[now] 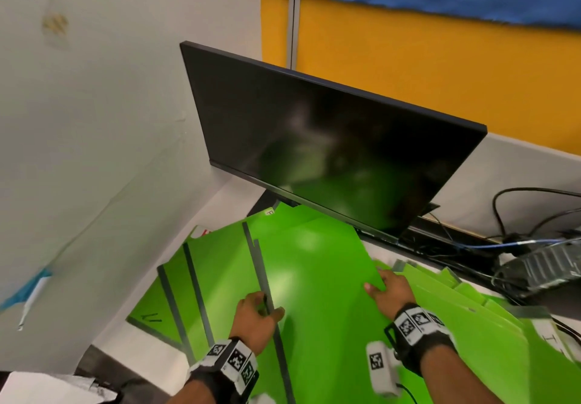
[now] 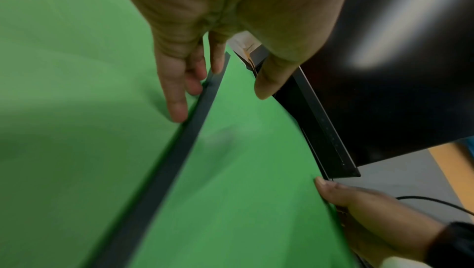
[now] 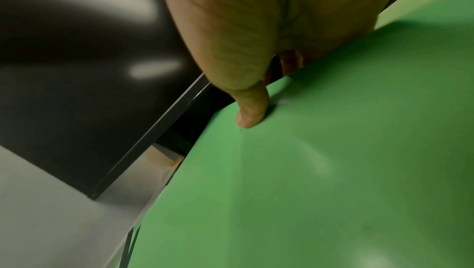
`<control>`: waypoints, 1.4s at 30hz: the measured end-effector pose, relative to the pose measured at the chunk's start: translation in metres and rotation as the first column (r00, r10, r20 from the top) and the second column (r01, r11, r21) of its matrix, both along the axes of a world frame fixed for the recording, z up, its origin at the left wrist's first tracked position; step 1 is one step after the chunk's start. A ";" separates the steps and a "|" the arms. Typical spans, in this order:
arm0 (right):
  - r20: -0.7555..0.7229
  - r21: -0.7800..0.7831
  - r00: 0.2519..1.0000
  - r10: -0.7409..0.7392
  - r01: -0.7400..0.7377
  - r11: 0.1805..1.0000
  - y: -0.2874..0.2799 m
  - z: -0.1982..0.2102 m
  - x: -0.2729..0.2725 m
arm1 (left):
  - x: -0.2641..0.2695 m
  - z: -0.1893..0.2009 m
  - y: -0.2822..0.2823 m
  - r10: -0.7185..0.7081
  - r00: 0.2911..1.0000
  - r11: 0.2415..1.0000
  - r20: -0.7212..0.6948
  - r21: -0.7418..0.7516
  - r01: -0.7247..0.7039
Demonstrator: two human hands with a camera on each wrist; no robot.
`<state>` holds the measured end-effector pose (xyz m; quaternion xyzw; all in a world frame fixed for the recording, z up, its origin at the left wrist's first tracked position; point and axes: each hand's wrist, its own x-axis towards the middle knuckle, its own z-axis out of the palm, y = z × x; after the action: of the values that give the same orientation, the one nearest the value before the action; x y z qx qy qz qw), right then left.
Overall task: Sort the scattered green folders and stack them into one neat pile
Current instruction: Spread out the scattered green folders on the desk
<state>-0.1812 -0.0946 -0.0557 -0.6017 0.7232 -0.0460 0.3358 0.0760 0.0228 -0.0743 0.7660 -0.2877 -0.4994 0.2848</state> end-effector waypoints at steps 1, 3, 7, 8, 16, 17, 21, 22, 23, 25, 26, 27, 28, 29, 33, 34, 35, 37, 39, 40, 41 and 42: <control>0.003 0.000 1.000 -0.016 0.016 1.000 -0.002 -0.003 0.008 | -0.002 0.002 0.000 0.024 1.000 1.000 -0.002 -0.004 -0.024; -0.033 0.029 0.999 -0.017 0.018 0.999 -0.002 -0.001 0.021 | -0.004 0.005 0.002 0.060 0.998 0.998 -0.006 -0.001 -0.060; -0.166 0.112 0.980 0.111 -0.093 0.989 -0.002 0.003 0.024 | 0.003 0.005 0.000 0.130 0.990 0.991 -0.052 0.028 -0.129; -0.142 0.138 0.982 0.123 -0.103 0.985 -0.001 0.006 0.022 | 0.007 0.005 -0.001 0.151 0.985 0.988 -0.079 0.044 -0.148; 0.228 0.069 0.972 -0.053 0.038 0.997 0.020 0.012 0.007 | 0.021 -0.001 0.000 0.042 0.998 0.999 0.048 -0.015 -0.041; 0.258 0.054 0.965 -0.052 0.040 0.998 0.023 0.012 0.006 | 0.023 -0.002 0.000 0.054 0.999 0.998 0.004 -0.023 -0.054; 0.309 0.083 0.951 0.030 -0.059 0.995 0.042 0.012 0.004 | 0.025 0.002 0.001 0.059 0.994 0.997 -0.089 -0.046 -0.063; 0.326 0.090 0.944 0.048 -0.082 0.993 0.046 0.013 0.007 | 0.025 0.003 0.002 0.061 0.994 0.995 -0.091 -0.073 -0.068; 0.343 0.084 0.937 0.062 -0.097 0.992 0.050 0.013 0.011 | 0.025 0.003 0.004 0.068 0.992 0.991 -0.105 -0.108 -0.080; 0.372 0.059 0.926 0.072 -0.101 0.993 0.056 0.014 0.020 | 0.027 0.006 0.010 0.068 0.991 0.983 -0.116 -0.162 -0.086; 0.388 0.055 0.920 0.060 -0.088 0.995 0.057 0.014 0.023 | 0.030 0.007 0.013 0.039 0.997 0.983 -0.069 -0.174 -0.051; 0.408 0.055 0.912 0.042 -0.071 0.996 0.058 0.015 0.025 | 0.035 0.008 0.016 -0.006 0.999 0.986 0.043 -0.167 0.013; 0.428 0.056 0.903 0.025 -0.054 0.997 0.059 0.014 0.026 | 0.041 0.008 0.020 -0.050 0.975 0.987 0.214 -0.141 0.081; 0.448 0.053 0.894 0.011 -0.038 0.998 0.059 0.014 0.026 | 0.048 0.007 0.024 -0.062 0.918 0.986 0.392 -0.119 0.118; 0.490 0.045 0.871 -0.039 0.020 0.999 0.054 0.014 0.028 | 0.078 0.003 0.036 0.091 0.835 0.994 0.543 0.005 -0.111; 0.489 0.042 0.871 -0.046 0.029 0.999 0.053 0.014 0.029 | 0.082 0.002 0.037 0.104 0.858 0.986 0.504 0.063 -0.157; 0.487 0.034 0.872 -0.046 0.033 0.999 0.051 0.015 0.030 | 0.084 0.002 0.036 0.117 0.879 0.979 0.462 0.097 -0.182; 0.487 0.018 0.872 -0.043 0.039 0.999 0.050 0.017 0.031 | 0.081 0.001 0.033 0.100 0.891 0.974 0.443 0.139 -0.179; 0.484 0.012 0.874 -0.042 0.041 0.999 0.048 0.021 0.032 | 0.074 0.000 0.029 -0.026 0.867 0.965 0.497 0.239 -0.108; 0.482 0.011 0.875 -0.045 0.045 0.999 0.048 0.023 0.033 | 0.071 0.001 0.028 -0.085 0.852 0.954 0.516 0.290 -0.081; 0.483 0.008 0.875 -0.047 0.049 0.999 0.047 0.024 0.032 | 0.070 0.001 0.026 -0.118 0.847 0.944 0.518 0.323 -0.066; 0.485 0.004 0.873 -0.049 0.053 0.999 0.046 0.026 0.032 | 0.071 0.000 0.026 -0.128 0.857 0.936 0.500 0.346 -0.062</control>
<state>-0.1494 -0.0483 -0.0300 -0.5534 0.6315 -0.2074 0.5020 0.1470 0.0486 -0.0739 0.9043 -0.2733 -0.3244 0.0478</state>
